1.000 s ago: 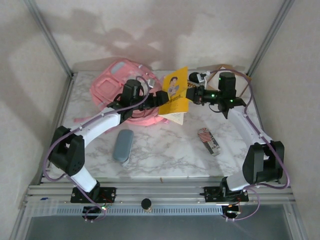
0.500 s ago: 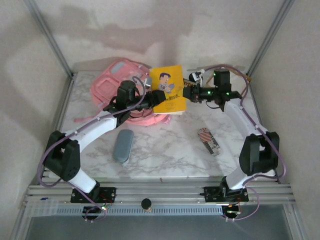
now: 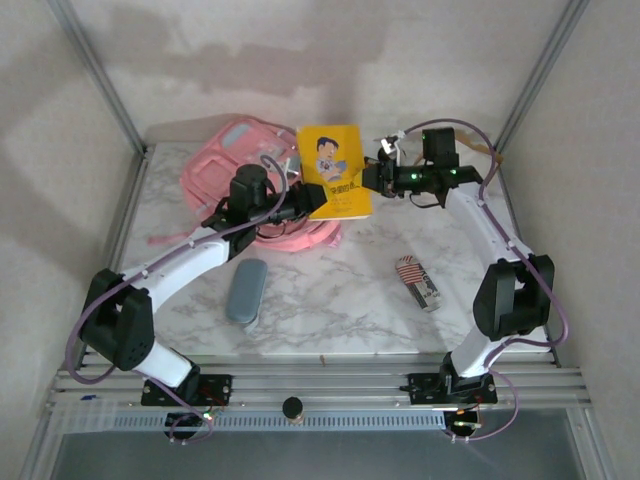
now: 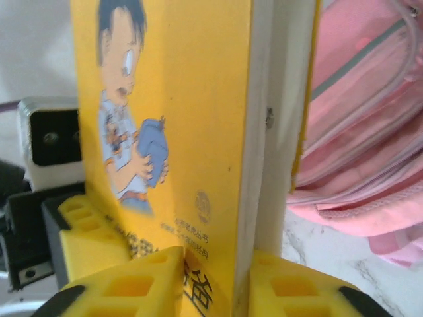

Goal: Pack books, pencil case, and school supplies into a backpack

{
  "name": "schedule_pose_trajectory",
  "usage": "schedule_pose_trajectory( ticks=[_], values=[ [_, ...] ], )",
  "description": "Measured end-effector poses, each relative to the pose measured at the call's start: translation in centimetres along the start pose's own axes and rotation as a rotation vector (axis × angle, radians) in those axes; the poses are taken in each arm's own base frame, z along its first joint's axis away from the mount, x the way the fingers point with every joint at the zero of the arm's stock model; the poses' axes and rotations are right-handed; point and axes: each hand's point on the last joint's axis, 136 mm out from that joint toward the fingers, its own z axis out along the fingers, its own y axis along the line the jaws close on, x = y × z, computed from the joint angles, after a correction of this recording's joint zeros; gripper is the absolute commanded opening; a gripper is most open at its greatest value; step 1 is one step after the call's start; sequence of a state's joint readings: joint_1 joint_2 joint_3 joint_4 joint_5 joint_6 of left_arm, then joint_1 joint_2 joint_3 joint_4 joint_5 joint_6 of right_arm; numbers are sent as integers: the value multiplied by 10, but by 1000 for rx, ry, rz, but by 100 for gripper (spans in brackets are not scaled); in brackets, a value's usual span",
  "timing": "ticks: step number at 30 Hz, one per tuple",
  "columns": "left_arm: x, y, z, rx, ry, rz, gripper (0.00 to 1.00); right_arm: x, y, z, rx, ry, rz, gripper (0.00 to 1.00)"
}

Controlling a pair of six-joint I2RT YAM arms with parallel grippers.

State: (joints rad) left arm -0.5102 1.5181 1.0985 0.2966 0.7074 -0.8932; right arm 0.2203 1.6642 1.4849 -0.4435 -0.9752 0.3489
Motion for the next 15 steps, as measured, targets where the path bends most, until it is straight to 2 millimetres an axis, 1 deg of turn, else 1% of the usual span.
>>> schedule_pose_trajectory(
  ticks=[2,4,5,8,10,12,14,15],
  values=[
    [0,-2,2,13,-18,-15,0,-2,-2,-3,21,-23,3,57],
    [-1,-3,2,27,-45,-38,0,-1,-5,-12,37,-56,25,72],
    [-3,-3,3,35,-65,-52,0,0,-7,-21,44,-84,45,79],
    [-14,-9,2,68,-139,-92,0,5,-11,-49,71,-190,117,92],
    [-24,-16,0,102,-199,-118,0,10,-8,-67,78,-268,159,97],
    [-36,-27,-3,152,-263,-144,0,15,4,-75,55,-333,178,99],
    [-43,-38,-3,205,-310,-166,0,24,19,-74,0,-376,186,99],
    [-45,-42,-1,229,-324,-179,0,29,27,-69,-39,-384,194,99]
  ],
)
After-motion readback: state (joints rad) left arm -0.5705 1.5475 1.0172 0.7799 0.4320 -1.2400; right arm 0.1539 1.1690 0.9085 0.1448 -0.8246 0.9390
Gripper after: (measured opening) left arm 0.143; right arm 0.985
